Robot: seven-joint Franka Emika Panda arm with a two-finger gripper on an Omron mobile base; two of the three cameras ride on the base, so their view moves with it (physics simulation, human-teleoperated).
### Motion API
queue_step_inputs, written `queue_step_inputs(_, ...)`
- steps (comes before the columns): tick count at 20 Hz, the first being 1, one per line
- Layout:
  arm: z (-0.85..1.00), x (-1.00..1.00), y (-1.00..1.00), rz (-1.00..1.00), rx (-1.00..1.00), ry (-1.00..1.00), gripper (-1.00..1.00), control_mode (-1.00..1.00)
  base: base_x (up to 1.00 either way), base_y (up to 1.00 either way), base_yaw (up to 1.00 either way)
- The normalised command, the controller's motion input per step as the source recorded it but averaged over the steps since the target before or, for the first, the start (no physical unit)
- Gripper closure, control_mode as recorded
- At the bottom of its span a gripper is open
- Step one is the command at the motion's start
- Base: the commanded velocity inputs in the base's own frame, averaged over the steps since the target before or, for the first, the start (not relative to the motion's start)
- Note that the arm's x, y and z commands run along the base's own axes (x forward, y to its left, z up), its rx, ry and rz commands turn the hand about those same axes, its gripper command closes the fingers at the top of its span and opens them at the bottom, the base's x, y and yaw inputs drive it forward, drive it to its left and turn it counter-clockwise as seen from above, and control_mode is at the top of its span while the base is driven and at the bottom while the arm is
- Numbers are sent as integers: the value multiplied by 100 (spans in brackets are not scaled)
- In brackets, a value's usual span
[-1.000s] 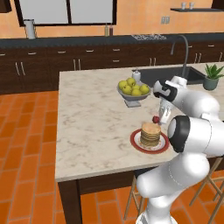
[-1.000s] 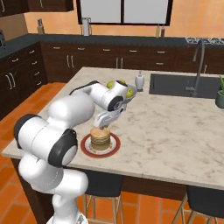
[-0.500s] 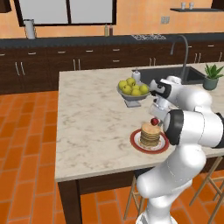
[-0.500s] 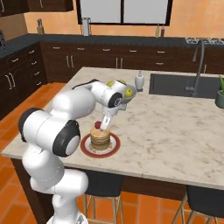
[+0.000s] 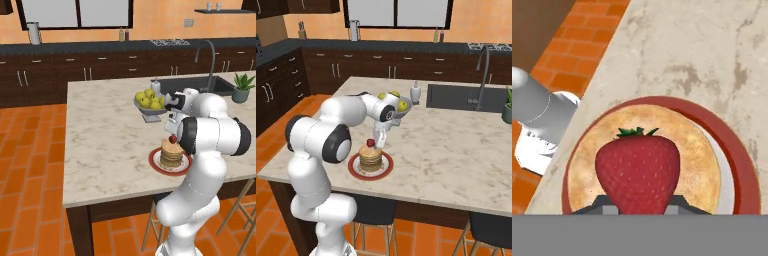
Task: Take the strawberry from the fridge and place it on top of the pancake, located on the dining counter.
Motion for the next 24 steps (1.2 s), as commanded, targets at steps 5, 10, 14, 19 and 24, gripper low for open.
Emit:
queue_step_inputs(5, -44, -3, 6, 3, 0, -15, 100, -100, 0, 0, 0)
queue_step_inputs(10, -11, -12, 7, 1, 0, -6, 100, -100, 0, 0, 0)
queue_step_inputs(14, 0, -22, 8, 0, 0, -2, 100, -100, 0, 0, 0)
queue_step_inputs(19, 0, -17, 5, 2, 0, -2, -100, -100, 0, 0, 0)
queue_step_inputs(24, 0, -6, 0, 3, 0, -6, -100, -100, 0, 0, 0)
